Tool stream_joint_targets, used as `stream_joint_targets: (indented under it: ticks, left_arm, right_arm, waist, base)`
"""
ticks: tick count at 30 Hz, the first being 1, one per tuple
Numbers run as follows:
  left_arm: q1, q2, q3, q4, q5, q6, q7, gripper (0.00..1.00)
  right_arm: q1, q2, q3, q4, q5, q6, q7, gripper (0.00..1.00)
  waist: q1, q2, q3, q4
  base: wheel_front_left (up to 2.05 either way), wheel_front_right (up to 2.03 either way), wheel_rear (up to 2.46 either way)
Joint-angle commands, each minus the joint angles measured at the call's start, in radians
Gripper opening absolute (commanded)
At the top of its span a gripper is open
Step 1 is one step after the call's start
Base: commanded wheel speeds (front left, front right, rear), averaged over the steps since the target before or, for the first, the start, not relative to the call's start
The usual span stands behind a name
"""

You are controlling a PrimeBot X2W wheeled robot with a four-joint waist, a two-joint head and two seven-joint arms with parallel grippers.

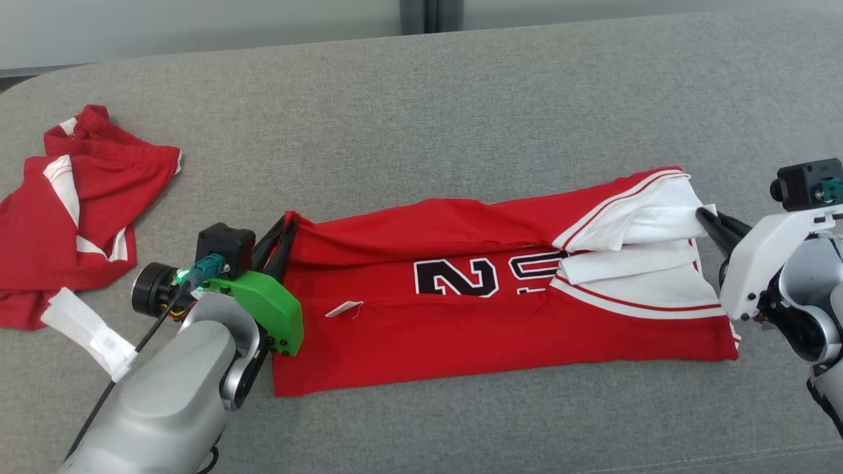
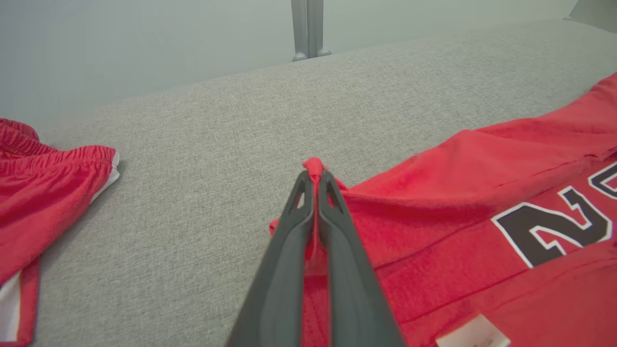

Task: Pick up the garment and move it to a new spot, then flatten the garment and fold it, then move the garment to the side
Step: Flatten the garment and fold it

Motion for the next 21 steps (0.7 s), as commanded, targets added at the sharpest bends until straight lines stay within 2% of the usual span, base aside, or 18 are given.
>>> stream_joint_targets:
  ticks: [1,6,7,8,9,10,11,12,13,14,18,21]
  left_arm:
    - [0.026,0.013,0.017,-0.012,0.014,0.005,-0.004,0.0]
    - [0.074,0.011,0.062,-0.025,0.042,0.006,-0.005,0.0]
    - [0.085,0.007,0.071,-0.022,0.042,0.006,-0.005,0.0]
    - [0.094,0.003,0.078,-0.018,0.041,0.006,-0.005,0.04]
    - [0.106,-0.001,0.083,-0.012,0.035,0.005,-0.004,0.35]
    - [0.114,-0.004,0.085,-0.007,0.03,0.001,-0.004,0.44]
    - [0.119,-0.007,0.093,-0.008,0.029,-0.002,-0.004,0.45]
    - [0.128,-0.011,0.101,-0.008,0.027,-0.004,-0.004,0.56]
    - [0.139,-0.015,0.108,-0.008,0.026,-0.004,-0.004,0.82]
    - [0.148,-0.018,0.117,-0.012,0.025,-0.002,-0.004,1.0]
    - [0.198,-0.029,0.199,-0.062,0.021,0.01,-0.004,1.0]
    - [0.264,-0.038,0.319,-0.149,0.037,0.003,-0.004,1.0]
  right_arm:
    - [0.032,0.008,-0.014,-0.022,-0.009,-0.002,0.011,0.0]
    - [0.11,0.04,-0.066,-0.079,-0.034,-0.002,0.042,0.0]
    - [0.124,0.048,-0.076,-0.088,-0.043,-0.002,0.046,0.03]
    - [0.136,0.055,-0.084,-0.094,-0.05,-0.002,0.055,0.78]
    - [0.15,0.06,-0.09,-0.102,-0.059,-0.002,0.06,0.8]
    - [0.162,0.066,-0.096,-0.108,-0.064,-0.002,0.067,0.8]
    - [0.178,0.075,-0.104,-0.113,-0.068,-0.002,0.079,0.97]
    - [0.193,0.082,-0.112,-0.119,-0.074,-0.002,0.093,1.0]
    - [0.204,0.086,-0.118,-0.126,-0.078,-0.002,0.102,1.0]
    - [0.213,0.089,-0.128,-0.134,-0.081,-0.002,0.108,1.0]
    - [0.262,0.109,-0.161,-0.173,-0.1,-0.002,0.138,1.0]
    - [0.288,0.126,-0.192,-0.221,-0.111,-0.002,0.149,1.0]
  waist:
    - [0.0,-0.0001,-0.003,-0.004]
    - [0.0,-0.0001,-0.012,-0.007]
    - [0.0,-0.0001,-0.014,-0.008]
    - [0.0,-0.0001,-0.016,-0.008]
    - [0.0,-0.0001,-0.02,-0.009]
    - [0.0,-0.0001,-0.022,-0.008]
    - [0.0,-0.0001,-0.027,-0.007]
    - [0.0,-0.0001,-0.031,-0.006]
    - [0.0,-0.0001,-0.035,-0.004]
    - [0.0,-0.0001,-0.039,-0.003]
    - [0.0,-0.0001,-0.058,0.004]
    - [0.0,-0.0001,-0.078,0.009]
  base:
    - [0.0,0.0,0.0]
    - [0.0,0.0,0.0]
    - [0.0,0.0,0.0]
    - [0.0,0.0,0.0]
    - [0.0,0.0,0.0]
    - [0.0,0.0,0.0]
    - [0.0,0.0,0.0]
    - [0.0,0.0,0.0]
    - [0.0,0.0,0.0]
    - [0.0,0.0,0.0]
    - [0.0,0.0,0.0]
    - [0.0,0.0,0.0]
